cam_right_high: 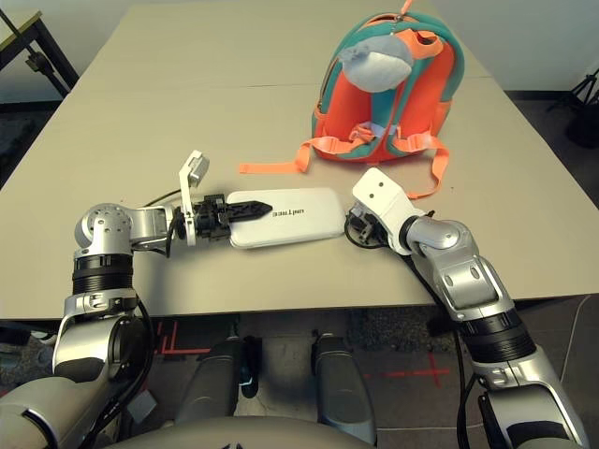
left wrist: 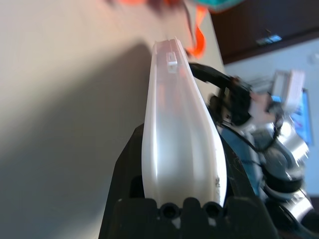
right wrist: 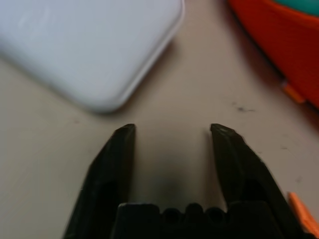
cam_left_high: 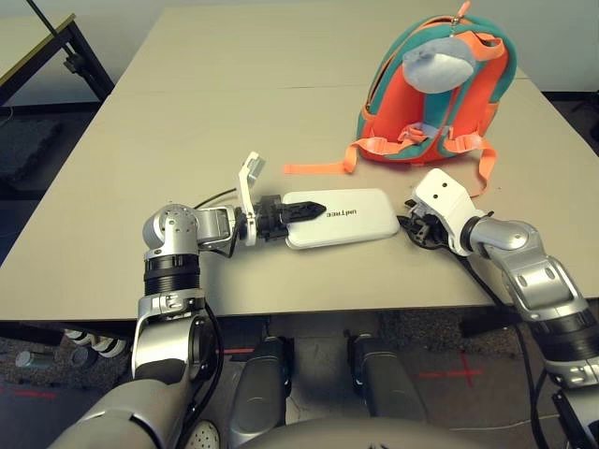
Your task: Put the pencil case into the backpack and zip it.
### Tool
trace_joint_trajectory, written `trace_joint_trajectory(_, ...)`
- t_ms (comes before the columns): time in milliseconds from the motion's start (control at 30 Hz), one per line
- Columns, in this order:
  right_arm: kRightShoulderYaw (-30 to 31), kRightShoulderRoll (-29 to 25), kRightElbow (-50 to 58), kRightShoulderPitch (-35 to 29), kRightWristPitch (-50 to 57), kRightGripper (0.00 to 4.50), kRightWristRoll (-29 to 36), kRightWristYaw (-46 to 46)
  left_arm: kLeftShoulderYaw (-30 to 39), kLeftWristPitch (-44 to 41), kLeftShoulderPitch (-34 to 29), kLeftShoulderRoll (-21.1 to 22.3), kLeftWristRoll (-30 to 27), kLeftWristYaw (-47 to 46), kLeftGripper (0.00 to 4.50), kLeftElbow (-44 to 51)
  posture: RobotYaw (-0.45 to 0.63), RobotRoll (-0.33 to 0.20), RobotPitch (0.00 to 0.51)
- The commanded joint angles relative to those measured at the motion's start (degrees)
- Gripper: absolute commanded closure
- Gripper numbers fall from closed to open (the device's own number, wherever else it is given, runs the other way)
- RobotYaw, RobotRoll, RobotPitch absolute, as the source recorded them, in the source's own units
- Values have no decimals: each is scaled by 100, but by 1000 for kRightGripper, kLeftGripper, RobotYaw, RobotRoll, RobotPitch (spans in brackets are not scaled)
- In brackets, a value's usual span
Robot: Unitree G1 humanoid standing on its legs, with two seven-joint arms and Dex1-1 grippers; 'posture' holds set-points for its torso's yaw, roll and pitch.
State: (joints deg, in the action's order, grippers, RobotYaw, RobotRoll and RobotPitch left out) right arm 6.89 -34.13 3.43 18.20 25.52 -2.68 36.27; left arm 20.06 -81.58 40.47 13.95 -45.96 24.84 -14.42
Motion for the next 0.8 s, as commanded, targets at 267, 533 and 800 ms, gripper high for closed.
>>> trace_joint_trajectory(267, -1980, 988, -136, 652, 819, 0, 1275, -1247, 633, 789, 439, 859, 209, -363, 3307, -69, -77, 0, 151)
trace_joint_trajectory(533, -2517, 1153, -137, 1417, 1407, 0, 1968, -1655, 619, 1129, 445, 901, 286, -462, 3307, -193, -85, 0, 149)
trace_joint_trajectory(800, -2337, 1296, -723, 1744, 1193, 0, 2029, -1784, 554, 1220, 410, 849, 299, -497, 3307, -146, -81, 0, 143)
